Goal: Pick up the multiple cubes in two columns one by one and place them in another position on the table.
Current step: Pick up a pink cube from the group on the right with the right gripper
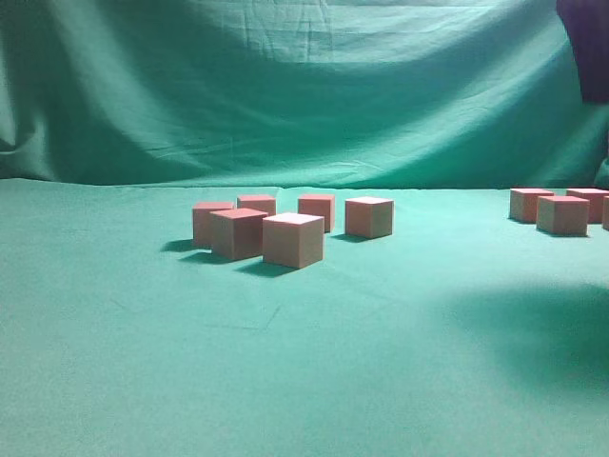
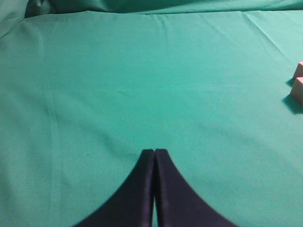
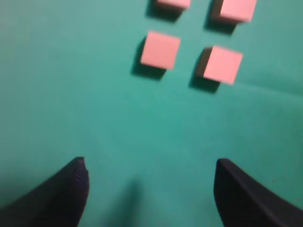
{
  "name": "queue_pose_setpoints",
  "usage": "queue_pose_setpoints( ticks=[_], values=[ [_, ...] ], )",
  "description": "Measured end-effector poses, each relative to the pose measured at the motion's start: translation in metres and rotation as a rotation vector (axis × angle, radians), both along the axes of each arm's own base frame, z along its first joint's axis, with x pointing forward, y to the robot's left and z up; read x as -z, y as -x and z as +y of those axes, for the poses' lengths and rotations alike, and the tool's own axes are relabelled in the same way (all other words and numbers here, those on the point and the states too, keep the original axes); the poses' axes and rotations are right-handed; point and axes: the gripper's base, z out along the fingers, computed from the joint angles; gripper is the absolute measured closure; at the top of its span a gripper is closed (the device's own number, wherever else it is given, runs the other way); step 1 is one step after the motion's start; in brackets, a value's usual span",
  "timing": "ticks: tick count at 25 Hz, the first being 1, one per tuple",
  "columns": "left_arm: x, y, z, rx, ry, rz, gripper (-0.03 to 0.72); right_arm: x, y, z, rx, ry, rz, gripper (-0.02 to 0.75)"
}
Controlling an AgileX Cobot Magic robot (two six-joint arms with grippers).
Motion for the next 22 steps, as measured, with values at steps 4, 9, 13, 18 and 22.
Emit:
queue_pose_setpoints(
  ticks=[4,9,13,18,22],
  values=[
    [0.000,0.000,0.000,0.000,0.000,0.000,0.688,0.025,0.000,0.002,0.040,-0.059,-0.032,0.185],
    [0.000,0.000,0.000,0.000,0.000,0.000,0.688,0.038,-0.017,0.007,0.105,-0.113,-0.126,0.185],
    [0.000,0.000,0.000,0.000,0.000,0.000,0.688,0.054,-0.028,0.010,0.112,-0.116,-0.153,0.185],
    [0.000,0.000,0.000,0.000,0.000,0.000,0.688,0.066,-0.036,0.010,0.102,-0.097,-0.176,0.185],
    [0.000,0.000,0.000,0.000,0.000,0.000,0.688,0.073,-0.041,0.009,0.084,-0.077,-0.200,0.185]
  ],
)
